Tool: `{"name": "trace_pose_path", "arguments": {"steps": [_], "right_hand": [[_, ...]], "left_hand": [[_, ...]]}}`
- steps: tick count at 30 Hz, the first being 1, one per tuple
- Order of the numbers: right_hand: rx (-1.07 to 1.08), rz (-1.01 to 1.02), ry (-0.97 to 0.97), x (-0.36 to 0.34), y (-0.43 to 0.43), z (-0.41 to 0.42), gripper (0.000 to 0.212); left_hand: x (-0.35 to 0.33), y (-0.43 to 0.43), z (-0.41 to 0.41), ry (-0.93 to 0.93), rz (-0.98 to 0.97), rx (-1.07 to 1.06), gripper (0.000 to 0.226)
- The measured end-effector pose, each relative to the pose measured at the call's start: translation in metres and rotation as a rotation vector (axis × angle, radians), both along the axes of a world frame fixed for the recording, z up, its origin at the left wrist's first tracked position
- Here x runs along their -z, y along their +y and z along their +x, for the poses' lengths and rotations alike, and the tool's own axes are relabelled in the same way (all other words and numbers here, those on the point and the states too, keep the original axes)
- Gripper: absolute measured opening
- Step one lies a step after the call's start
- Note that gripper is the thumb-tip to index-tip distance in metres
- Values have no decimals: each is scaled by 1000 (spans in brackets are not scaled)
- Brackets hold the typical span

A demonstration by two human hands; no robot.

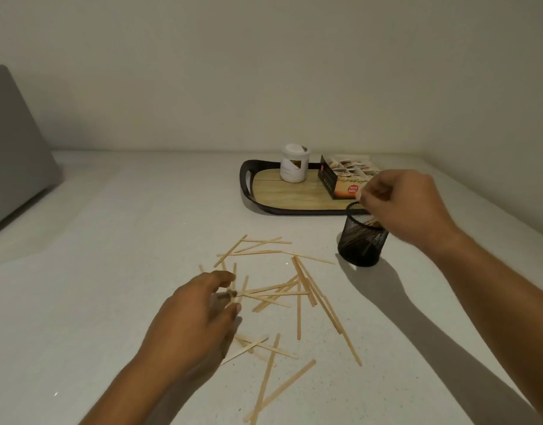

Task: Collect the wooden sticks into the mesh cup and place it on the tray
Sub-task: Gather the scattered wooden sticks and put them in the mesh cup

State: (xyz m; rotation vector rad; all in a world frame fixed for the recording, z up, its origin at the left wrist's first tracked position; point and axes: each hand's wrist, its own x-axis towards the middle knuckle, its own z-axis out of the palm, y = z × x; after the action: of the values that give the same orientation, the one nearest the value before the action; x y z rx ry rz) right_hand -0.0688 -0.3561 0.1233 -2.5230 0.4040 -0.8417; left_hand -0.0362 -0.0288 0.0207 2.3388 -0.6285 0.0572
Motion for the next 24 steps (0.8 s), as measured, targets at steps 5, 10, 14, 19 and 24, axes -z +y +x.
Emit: {"name": "trace_pose_path", "arguments": {"steps": [5, 10, 14, 19, 24], "right_hand": [[-161, -70, 506, 57, 58, -6, 29], [-119, -285, 679, 98, 90, -1, 61], [-300, -234, 589, 101, 107, 1, 55], [-392, -230, 559, 97, 109, 3, 34], [-418, -227, 556, 94, 105, 4, 17]], "left_hand": [[3, 16, 12, 83, 355, 304, 87], [7, 12, 16, -10, 389, 330, 73], [9, -1, 14, -100, 334, 326, 46], [13, -4, 17, -117, 282, 272, 45], [14, -1, 21, -62, 271, 128, 77]]}}
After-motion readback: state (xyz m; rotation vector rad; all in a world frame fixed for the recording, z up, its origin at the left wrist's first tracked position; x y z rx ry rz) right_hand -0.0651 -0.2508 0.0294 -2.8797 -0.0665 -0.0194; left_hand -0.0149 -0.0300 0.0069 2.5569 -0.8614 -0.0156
